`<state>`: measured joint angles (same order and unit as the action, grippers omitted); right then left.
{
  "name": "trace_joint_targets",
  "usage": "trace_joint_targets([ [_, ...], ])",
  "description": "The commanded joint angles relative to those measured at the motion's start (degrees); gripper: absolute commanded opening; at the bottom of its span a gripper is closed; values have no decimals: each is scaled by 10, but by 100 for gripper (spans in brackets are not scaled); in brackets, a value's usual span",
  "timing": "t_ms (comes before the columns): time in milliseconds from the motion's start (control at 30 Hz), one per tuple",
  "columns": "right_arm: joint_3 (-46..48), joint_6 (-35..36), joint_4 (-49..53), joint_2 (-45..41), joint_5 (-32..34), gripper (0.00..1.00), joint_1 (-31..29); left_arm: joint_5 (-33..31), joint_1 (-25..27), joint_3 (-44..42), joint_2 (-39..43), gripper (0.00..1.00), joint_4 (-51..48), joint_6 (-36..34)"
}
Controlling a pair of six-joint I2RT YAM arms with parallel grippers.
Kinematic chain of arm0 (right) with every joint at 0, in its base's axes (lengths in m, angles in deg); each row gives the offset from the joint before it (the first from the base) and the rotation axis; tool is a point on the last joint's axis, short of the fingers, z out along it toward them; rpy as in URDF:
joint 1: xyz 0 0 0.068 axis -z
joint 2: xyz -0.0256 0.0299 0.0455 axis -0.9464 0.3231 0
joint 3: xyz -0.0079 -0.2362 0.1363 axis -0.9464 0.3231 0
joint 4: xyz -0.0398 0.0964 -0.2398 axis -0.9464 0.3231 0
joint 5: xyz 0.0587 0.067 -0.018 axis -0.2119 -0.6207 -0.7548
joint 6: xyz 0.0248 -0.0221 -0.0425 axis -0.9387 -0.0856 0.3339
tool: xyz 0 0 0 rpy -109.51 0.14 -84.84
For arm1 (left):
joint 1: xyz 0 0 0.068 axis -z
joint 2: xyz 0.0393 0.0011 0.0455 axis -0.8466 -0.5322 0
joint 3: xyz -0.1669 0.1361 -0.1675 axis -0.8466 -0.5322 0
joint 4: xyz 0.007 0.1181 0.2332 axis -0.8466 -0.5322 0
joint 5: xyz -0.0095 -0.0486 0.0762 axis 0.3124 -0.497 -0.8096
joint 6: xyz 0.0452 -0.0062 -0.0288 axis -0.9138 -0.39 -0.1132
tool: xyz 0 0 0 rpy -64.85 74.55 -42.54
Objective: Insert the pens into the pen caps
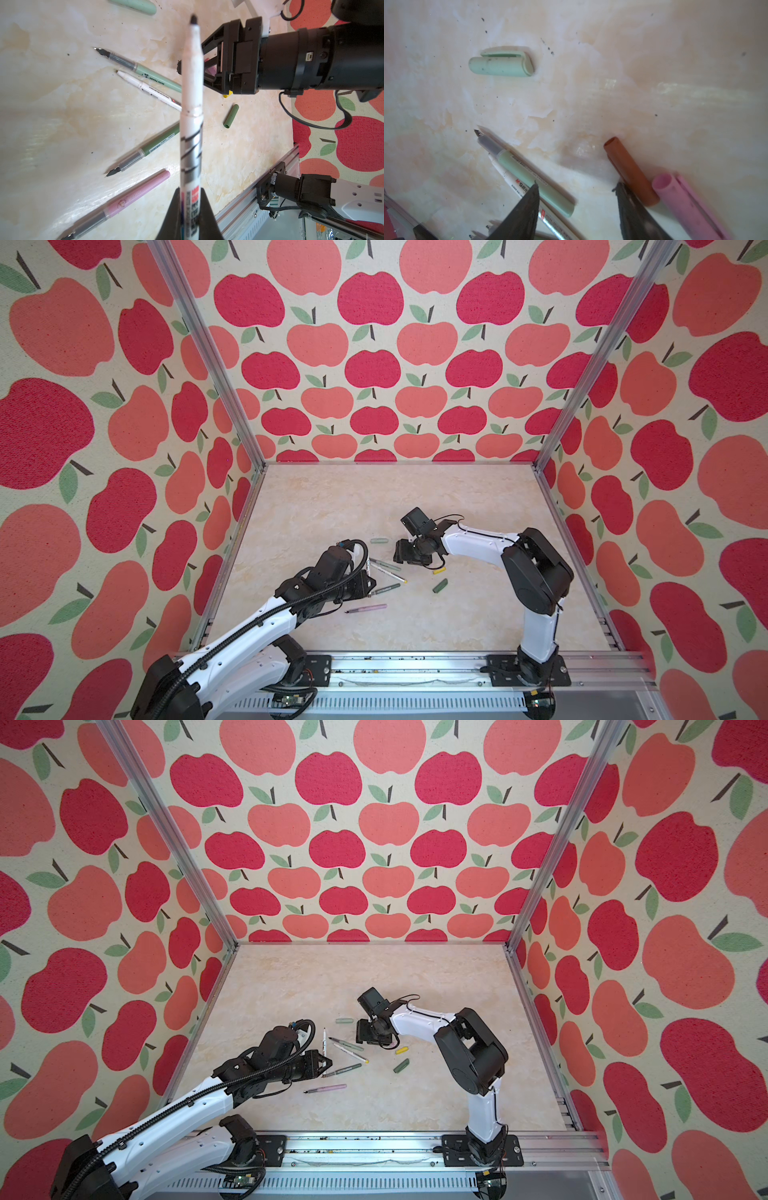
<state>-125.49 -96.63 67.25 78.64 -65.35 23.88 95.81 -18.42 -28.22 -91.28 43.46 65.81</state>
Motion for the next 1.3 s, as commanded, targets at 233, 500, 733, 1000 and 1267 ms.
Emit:
trace_joint_targets([
  [233, -17, 28, 47, 3, 47, 62, 22, -8, 2, -10, 15, 0, 6, 8],
  [500, -70, 35, 46, 57, 45, 62, 30, -11, 3, -12, 27, 0, -4, 8],
  [733, -104, 53, 75, 94, 61, 54, 29, -14, 2, -18, 38, 0, -7, 8],
  [1000, -135, 88, 127, 137, 111, 42, 24, -5, 3, -17, 26, 0, 2, 5],
  [1267, -171, 111, 154, 169, 137, 33, 21, -3, 3, -8, 16, 0, 2, -1],
])
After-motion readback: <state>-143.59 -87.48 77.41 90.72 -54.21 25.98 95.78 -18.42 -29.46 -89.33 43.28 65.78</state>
